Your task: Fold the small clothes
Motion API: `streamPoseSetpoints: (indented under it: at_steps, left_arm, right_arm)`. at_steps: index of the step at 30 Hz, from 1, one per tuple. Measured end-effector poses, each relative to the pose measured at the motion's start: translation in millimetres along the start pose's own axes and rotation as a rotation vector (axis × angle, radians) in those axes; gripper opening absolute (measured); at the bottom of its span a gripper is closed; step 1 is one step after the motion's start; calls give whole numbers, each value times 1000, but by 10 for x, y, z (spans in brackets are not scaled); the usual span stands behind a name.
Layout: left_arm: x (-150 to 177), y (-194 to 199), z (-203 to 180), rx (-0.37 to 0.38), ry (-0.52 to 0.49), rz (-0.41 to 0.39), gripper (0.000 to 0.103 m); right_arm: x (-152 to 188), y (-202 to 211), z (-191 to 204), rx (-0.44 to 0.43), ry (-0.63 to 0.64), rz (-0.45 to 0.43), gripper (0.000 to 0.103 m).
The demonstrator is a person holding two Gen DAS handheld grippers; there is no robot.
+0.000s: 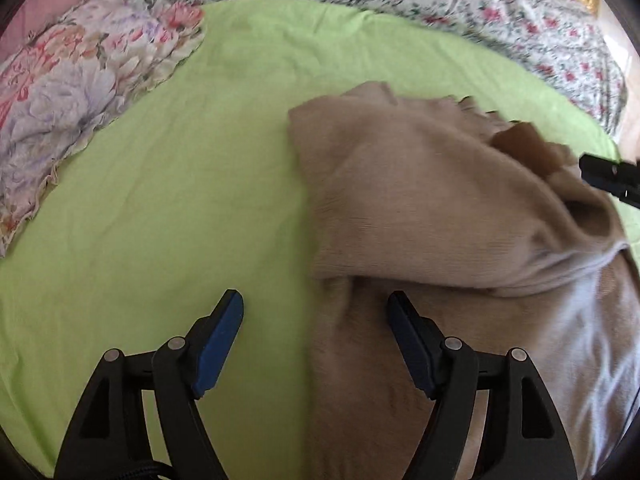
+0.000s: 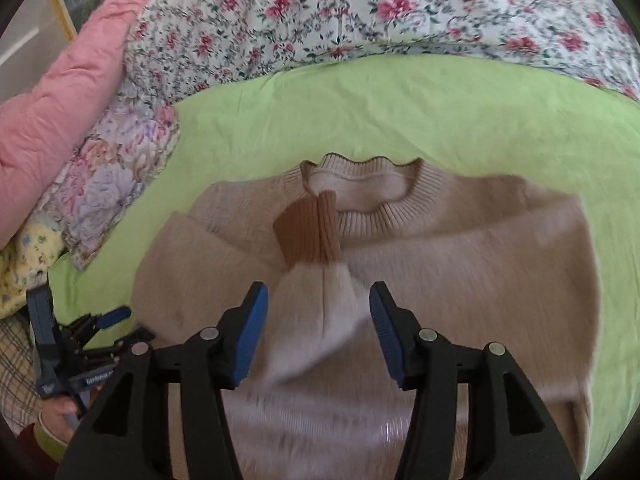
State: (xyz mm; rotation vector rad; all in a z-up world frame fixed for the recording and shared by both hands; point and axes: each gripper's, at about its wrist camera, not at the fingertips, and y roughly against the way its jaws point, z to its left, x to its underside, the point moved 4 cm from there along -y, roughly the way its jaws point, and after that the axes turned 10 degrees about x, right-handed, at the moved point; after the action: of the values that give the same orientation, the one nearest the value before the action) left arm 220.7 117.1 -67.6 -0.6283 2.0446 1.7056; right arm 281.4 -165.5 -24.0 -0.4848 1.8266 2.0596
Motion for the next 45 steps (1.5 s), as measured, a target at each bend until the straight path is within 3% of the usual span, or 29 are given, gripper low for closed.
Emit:
streamPoseSetpoints:
  at_steps: [2, 5, 7, 8, 11, 14, 16, 19, 22, 26, 28, 30, 34, 38, 41, 45]
  left_arm:
    - [-38, -20, -5, 3, 7, -7, 75]
    - [-130, -75, -25, -3, 30, -20, 74]
    - [-202, -108, -43, -1, 42, -31, 71]
    - [-232, -142, -66, -4, 44, -34, 68]
    - [-316, -141, -49, -51, 68, -61, 53]
    - [-313, 22, -18, -90, 115, -135, 53]
    - [-248, 55, -68, -96, 122, -146, 54]
    - [-156, 6, -179, -145, 85, -110, 53]
    - [-99, 50, -164, -143, 91, -109, 53]
    - [-116, 164, -74, -107, 148, -142, 53]
    - [-110, 165, -124, -121, 131, -146, 53]
    - [-76, 116, -156, -133, 113, -120, 53]
    - [-22, 136, -130, -61, 100, -82, 53]
    - [46, 290, -97, 43, 58, -64, 53]
    - [12, 443, -22, 155, 76, -73, 65]
    - [-281, 409, 117, 291, 158, -65, 82]
  right_arm:
    - [-75, -181, -31, -14, -29, 35, 54]
    - [-89, -392, -38, -103, -62, 95, 53]
    - [-70, -425, 2, -141, -60, 104, 19]
    - [-64, -392, -1, -140, -64, 93, 10]
    - [-188, -34, -249, -136, -156, -66, 10]
    - [-146, 378, -836, -158, -357, -239, 10]
    - [14, 420, -1090, -115, -413, -257, 10]
    - [322, 257, -1255, -81, -436, -186, 10]
    - [510, 148, -1312, -68, -447, -146, 10]
    - [466, 250, -1324, -73, -445, -196, 9]
    - [374, 408, -1291, -63, -413, -277, 9]
    - [334, 344, -1266, -38, -402, -240, 10]
    - [513, 109, -1382, -13, -445, -109, 15]
    - [669, 164, -1543, -54, -517, -96, 26]
    - [681, 234, -1645, -82, -552, -108, 32]
    - [654, 145, -1684, -90, -565, -76, 33]
